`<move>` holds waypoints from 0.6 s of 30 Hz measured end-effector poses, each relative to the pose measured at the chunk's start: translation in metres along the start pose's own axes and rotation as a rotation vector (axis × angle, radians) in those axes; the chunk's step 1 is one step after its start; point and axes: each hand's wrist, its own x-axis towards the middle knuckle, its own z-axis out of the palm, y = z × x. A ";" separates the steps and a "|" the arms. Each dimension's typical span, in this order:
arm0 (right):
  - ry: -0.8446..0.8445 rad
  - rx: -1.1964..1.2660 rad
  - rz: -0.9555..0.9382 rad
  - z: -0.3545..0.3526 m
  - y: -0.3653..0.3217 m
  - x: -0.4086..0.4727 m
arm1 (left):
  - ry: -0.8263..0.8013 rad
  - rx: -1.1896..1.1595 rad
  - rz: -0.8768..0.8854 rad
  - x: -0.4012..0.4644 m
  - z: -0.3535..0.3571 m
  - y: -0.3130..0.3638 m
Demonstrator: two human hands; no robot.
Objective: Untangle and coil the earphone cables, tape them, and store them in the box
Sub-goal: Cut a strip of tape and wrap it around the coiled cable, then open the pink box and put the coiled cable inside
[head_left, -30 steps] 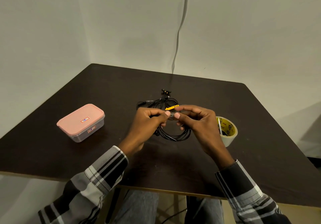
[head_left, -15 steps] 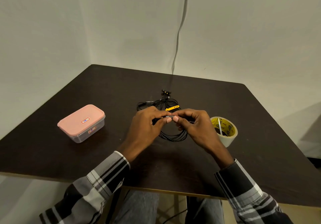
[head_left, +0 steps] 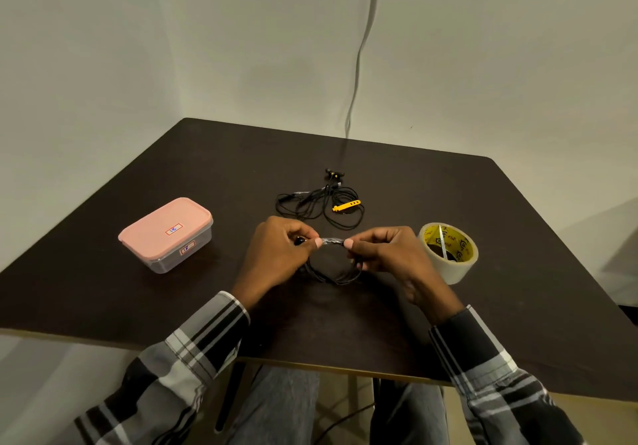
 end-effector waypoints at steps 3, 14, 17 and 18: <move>0.082 -0.173 -0.033 0.004 0.011 0.007 | 0.001 0.157 -0.004 0.001 0.005 -0.002; 0.218 -0.579 -0.196 0.009 0.033 0.013 | 0.048 0.321 0.052 0.001 0.022 -0.018; 0.191 -0.565 -0.182 0.008 0.031 0.014 | 0.050 0.289 0.055 0.001 0.022 -0.019; 0.187 -0.540 -0.181 0.007 0.029 0.015 | 0.041 0.267 0.044 0.001 0.021 -0.019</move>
